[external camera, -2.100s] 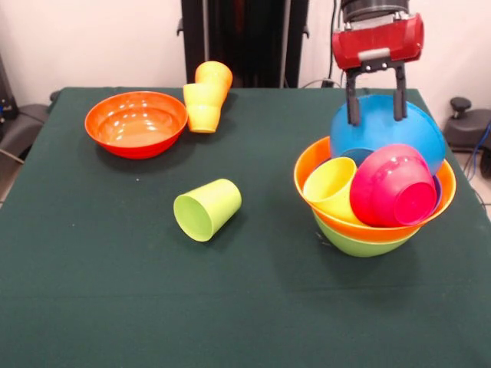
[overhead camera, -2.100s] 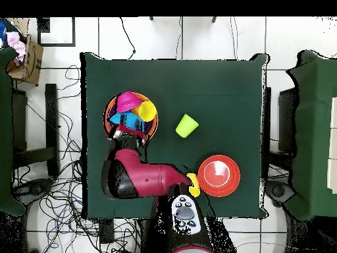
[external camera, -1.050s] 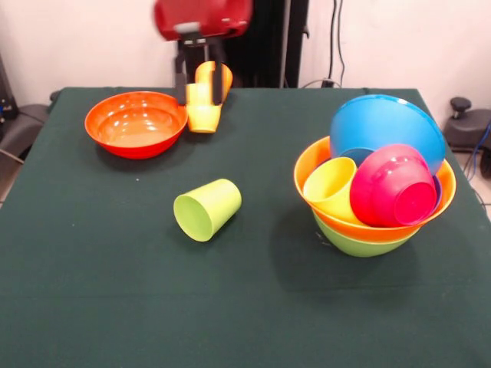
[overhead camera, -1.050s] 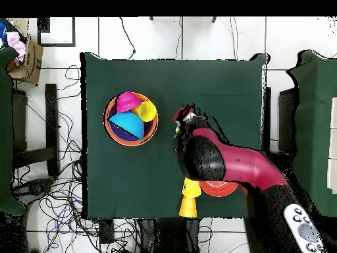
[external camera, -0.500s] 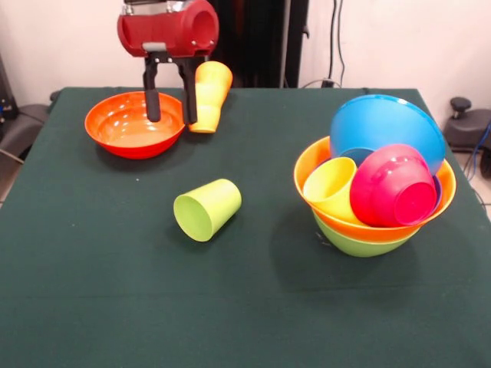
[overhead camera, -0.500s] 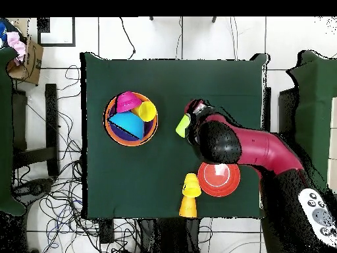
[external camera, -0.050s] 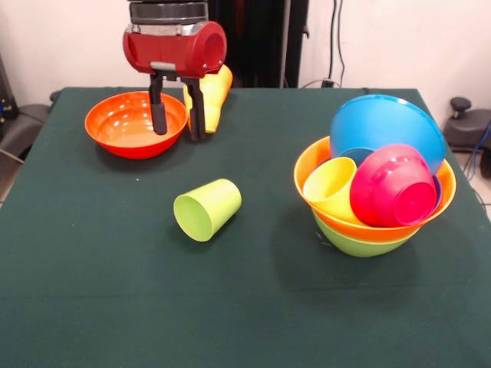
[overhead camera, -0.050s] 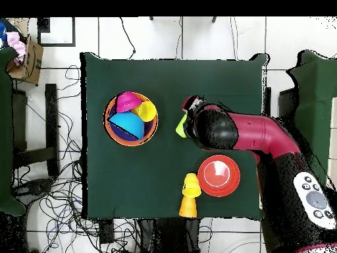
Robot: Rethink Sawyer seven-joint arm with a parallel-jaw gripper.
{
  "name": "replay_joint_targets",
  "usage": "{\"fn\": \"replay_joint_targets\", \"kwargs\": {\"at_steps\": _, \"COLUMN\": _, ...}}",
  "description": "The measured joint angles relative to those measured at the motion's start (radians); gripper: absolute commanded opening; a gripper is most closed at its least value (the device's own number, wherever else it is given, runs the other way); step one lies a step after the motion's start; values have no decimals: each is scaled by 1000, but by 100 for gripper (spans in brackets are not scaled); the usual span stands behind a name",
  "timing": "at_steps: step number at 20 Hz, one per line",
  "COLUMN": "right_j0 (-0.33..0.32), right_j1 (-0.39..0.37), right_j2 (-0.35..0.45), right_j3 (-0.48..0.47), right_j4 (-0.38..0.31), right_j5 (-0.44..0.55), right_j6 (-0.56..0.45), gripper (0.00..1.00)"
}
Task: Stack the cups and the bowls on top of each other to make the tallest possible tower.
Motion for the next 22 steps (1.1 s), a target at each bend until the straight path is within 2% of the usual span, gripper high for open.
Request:
{"fn": "replay_joint_targets", "kwargs": {"at_steps": 5, "right_j0": 1, "right_j1": 12, "right_j2": 0, "right_j3": -78, "right_j4": -3, "right_j5": 144, "right_j6": 0, "gripper": 100}}
{"fn": "replay_joint_targets", "kwargs": {"at_steps": 7, "right_j0": 6, "right_j1": 17, "right_j2": 0, "right_j3": -143, "right_j4": -5, "right_j5": 247, "right_j6": 0, "gripper": 100}}
{"fn": "replay_joint_targets", "kwargs": {"at_steps": 12, "right_j0": 32, "right_j1": 32, "right_j2": 0, "right_j3": -244, "right_j4": -27, "right_j5": 358, "right_j6": 0, "gripper": 100}}
{"fn": "replay_joint_targets", "kwargs": {"at_steps": 16, "right_j0": 67, "right_j1": 53, "right_j2": 0, "right_j3": -328, "right_j4": -58, "right_j5": 404, "right_j6": 0, "gripper": 100}}
{"fn": "replay_joint_targets", "kwargs": {"at_steps": 22, "right_j0": 105, "right_j1": 82, "right_j2": 0, "right_j3": -384, "right_j4": -65, "right_j5": 409, "right_j6": 0, "gripper": 100}}
